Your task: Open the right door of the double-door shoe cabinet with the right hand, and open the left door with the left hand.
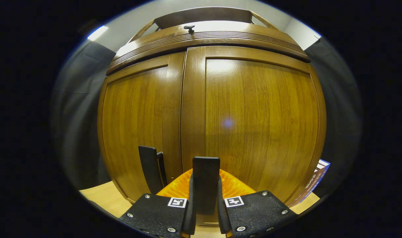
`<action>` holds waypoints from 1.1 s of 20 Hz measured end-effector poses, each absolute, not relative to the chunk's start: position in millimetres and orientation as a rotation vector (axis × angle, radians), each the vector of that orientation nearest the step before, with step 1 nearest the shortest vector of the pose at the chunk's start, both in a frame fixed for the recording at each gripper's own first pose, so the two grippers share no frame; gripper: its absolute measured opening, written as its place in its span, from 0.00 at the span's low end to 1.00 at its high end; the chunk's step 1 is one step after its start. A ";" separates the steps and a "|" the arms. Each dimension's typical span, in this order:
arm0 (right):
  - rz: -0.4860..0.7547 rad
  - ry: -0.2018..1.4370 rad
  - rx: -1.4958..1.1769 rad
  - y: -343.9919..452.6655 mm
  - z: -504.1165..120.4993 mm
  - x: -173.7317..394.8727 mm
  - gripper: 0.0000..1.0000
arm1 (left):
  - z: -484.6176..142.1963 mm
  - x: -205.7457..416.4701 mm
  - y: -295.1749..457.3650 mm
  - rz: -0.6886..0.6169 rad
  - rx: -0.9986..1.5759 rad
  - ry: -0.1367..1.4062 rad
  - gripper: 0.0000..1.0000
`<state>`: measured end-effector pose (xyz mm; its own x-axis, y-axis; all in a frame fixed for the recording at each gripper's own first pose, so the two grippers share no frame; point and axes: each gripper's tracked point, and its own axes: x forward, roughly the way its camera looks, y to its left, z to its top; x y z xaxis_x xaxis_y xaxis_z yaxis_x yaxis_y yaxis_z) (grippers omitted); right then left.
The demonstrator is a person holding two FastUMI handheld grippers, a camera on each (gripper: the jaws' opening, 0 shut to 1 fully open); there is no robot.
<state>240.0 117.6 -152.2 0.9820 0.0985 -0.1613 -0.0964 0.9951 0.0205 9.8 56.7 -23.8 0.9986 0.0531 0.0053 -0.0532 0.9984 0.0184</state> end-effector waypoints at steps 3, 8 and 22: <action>0.120 0.183 0.017 116.4 -153.6 223.3 0.28 | -21.1 -1.4 49.2 0.056 0.016 -0.006 0.96; 0.150 0.179 0.036 111.3 -150.0 189.1 0.27 | -15.4 -11.8 41.1 0.064 0.035 -0.019 0.96; 0.150 0.205 0.080 27.1 -141.1 68.8 0.24 | -20.7 -17.2 -26.4 -0.017 -0.015 -0.021 0.95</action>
<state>68.8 27.1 -141.1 0.9679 0.1563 -0.1969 -0.1401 0.9857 0.0941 -17.2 -26.4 -20.7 0.9997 -0.0164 0.0207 0.0167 0.9998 -0.0146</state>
